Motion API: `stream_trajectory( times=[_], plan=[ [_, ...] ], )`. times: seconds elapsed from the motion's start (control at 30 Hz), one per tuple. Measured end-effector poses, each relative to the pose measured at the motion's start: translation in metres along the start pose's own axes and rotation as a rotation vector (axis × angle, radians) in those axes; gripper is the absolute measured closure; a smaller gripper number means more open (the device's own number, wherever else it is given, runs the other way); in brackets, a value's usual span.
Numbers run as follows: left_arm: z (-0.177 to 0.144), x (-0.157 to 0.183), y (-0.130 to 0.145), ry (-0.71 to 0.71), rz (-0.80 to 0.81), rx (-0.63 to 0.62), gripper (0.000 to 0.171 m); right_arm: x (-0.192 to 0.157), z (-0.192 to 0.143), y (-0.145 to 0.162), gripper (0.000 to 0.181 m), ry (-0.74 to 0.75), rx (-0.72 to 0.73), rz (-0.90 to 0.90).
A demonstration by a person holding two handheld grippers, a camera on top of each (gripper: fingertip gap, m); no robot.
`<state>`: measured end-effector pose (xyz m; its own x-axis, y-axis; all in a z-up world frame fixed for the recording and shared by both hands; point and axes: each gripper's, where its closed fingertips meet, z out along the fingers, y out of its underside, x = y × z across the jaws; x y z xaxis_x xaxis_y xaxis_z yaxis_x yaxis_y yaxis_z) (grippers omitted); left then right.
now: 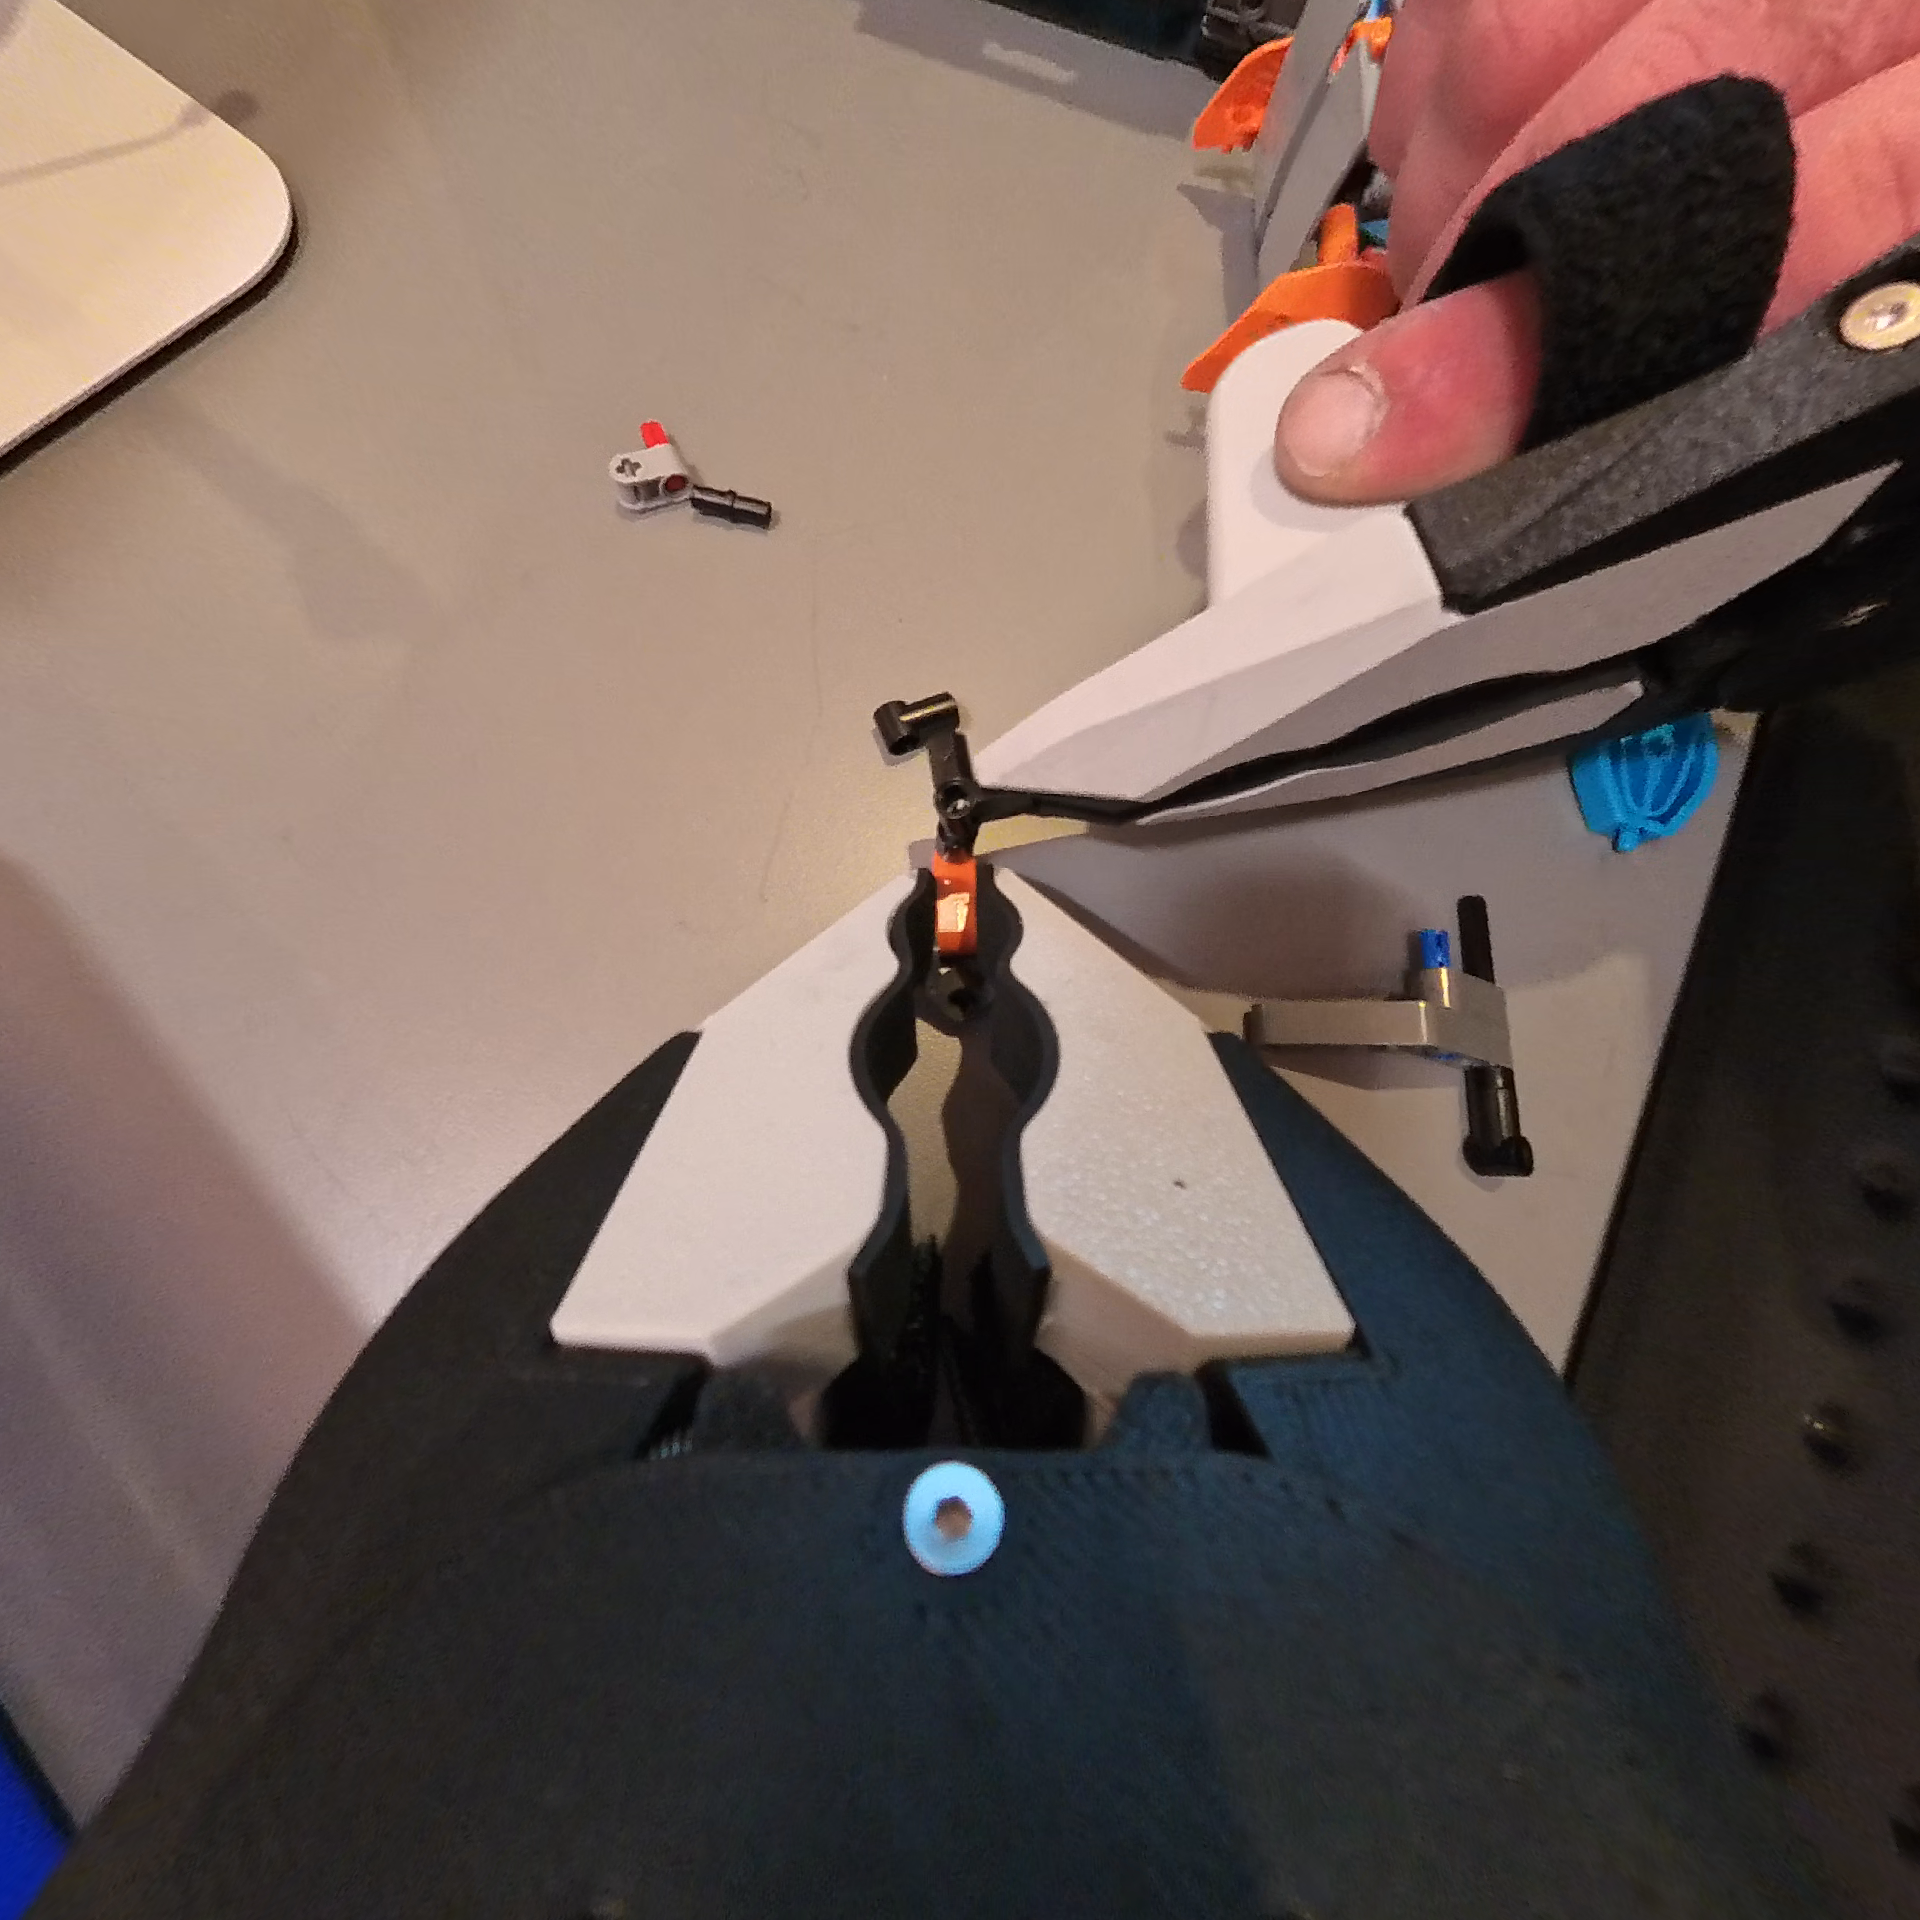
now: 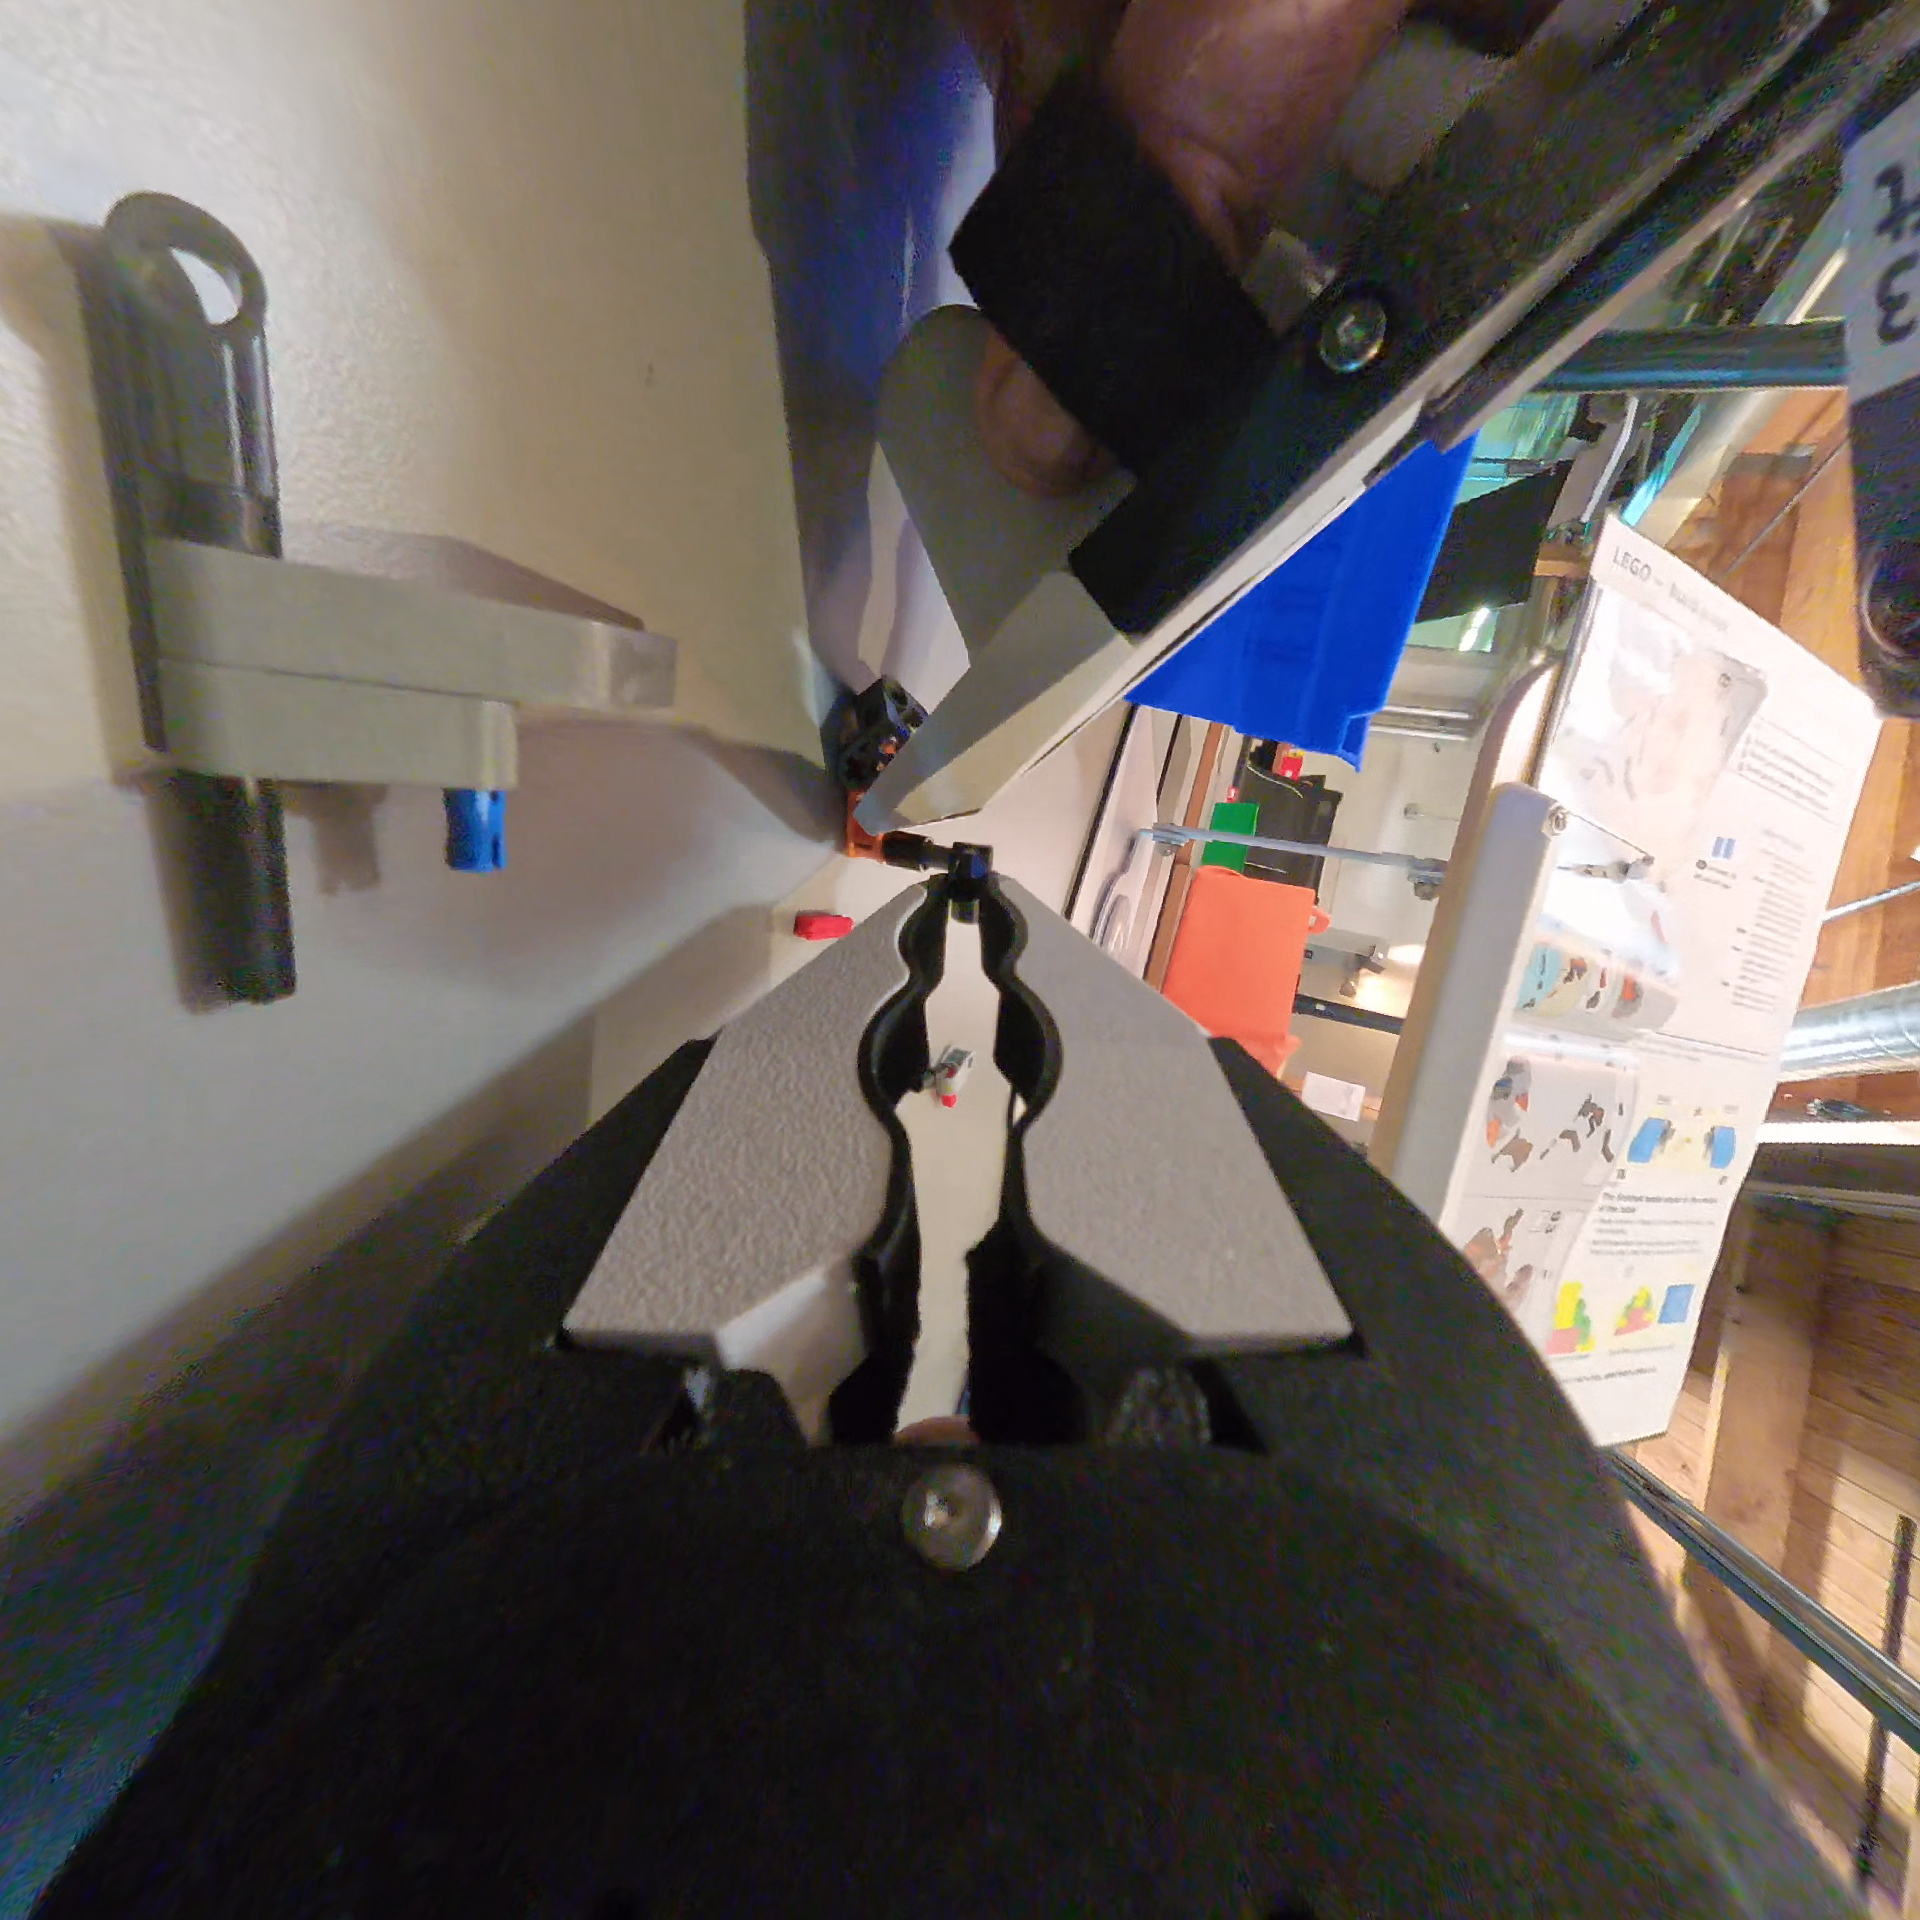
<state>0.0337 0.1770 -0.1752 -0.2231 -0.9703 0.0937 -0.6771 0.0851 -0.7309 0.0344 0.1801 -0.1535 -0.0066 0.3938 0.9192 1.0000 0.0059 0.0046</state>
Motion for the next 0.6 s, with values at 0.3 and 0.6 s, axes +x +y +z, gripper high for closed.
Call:
stream_trajectory(
  times=[0.3,0.6],
  plan=[
    [0.0,-0.001,0.0,-0.004,-0.006,0.001,0.166,-0.006,0.002,0.0,0.178,-0.012,-0.011,0.019],
    [0.0,-0.001,0.0,-0.011,0.011,0.003,0.166,-0.011,-0.002,0.005,0.171,-0.195,0.018,0.155]
  ],
)
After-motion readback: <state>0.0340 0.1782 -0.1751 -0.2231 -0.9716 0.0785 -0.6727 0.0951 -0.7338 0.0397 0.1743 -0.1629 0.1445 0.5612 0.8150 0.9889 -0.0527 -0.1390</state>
